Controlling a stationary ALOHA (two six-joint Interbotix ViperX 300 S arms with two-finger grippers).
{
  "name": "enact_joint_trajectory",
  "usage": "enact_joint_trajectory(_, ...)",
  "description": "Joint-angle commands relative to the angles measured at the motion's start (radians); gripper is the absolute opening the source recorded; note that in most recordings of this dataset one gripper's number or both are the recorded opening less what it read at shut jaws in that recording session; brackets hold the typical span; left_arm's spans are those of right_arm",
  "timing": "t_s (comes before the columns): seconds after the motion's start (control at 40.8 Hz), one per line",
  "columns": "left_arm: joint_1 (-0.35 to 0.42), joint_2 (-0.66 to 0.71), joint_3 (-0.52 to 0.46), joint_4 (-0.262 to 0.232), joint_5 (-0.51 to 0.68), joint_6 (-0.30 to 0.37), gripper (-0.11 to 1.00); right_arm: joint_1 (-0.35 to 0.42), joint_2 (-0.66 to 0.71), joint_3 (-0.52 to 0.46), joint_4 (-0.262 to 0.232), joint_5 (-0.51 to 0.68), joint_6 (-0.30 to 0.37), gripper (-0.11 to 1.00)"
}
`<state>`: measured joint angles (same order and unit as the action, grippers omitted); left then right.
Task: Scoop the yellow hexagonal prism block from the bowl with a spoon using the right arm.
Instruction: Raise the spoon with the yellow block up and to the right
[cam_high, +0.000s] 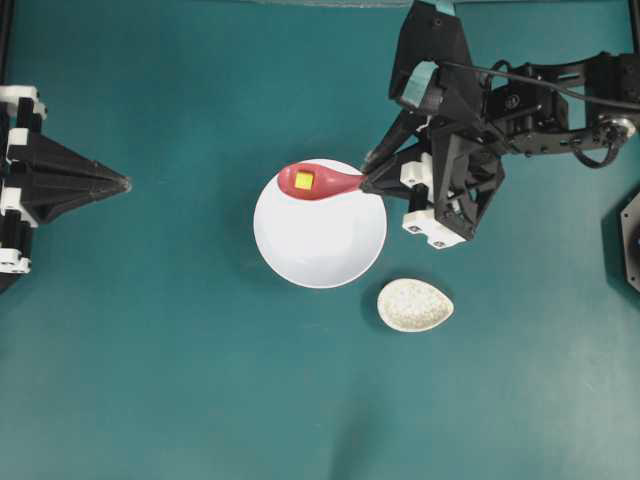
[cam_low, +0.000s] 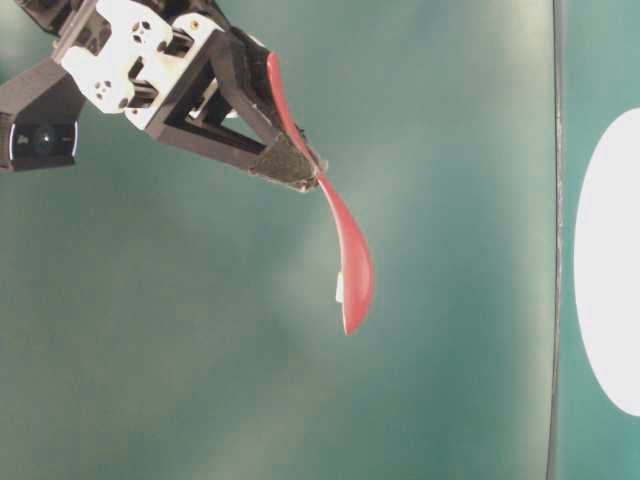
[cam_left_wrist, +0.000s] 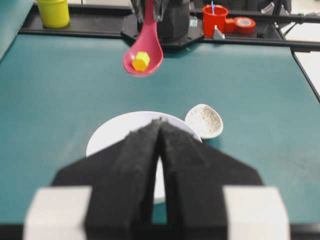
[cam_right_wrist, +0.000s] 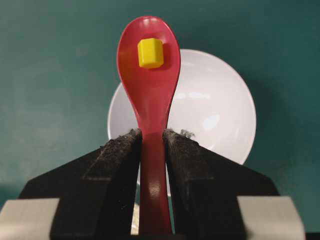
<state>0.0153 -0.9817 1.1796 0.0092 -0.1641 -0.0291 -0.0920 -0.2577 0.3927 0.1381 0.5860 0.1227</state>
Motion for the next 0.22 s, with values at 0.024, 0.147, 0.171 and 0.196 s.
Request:
enact_joint_trajectory(0.024, 0.002, -0.012, -0.031, 0.003, 0.008, 0.0, -0.01, 0.002, -0.02, -0.009, -0.003, -0.015, -0.002, 0.23)
enact_joint_trajectory(0.147, 0.002, -0.023, -0.031, 0.002, 0.028, 0.002, -0.01, 0.0, -0.018, -0.009, -0.003, -0.015, 0.0, 0.23)
enact_joint_trajectory(0.171, 0.002, -0.023, -0.032, 0.003, 0.035, 0.002, -0.01, 0.002, -0.02, -0.009, -0.003, -0.014, 0.0, 0.23)
enact_joint_trajectory(0.196, 0.002, -0.023, -0.031, 0.003, 0.041, 0.002, -0.01, 0.0, -0.02, -0.009, -0.003, -0.014, 0.0, 0.23)
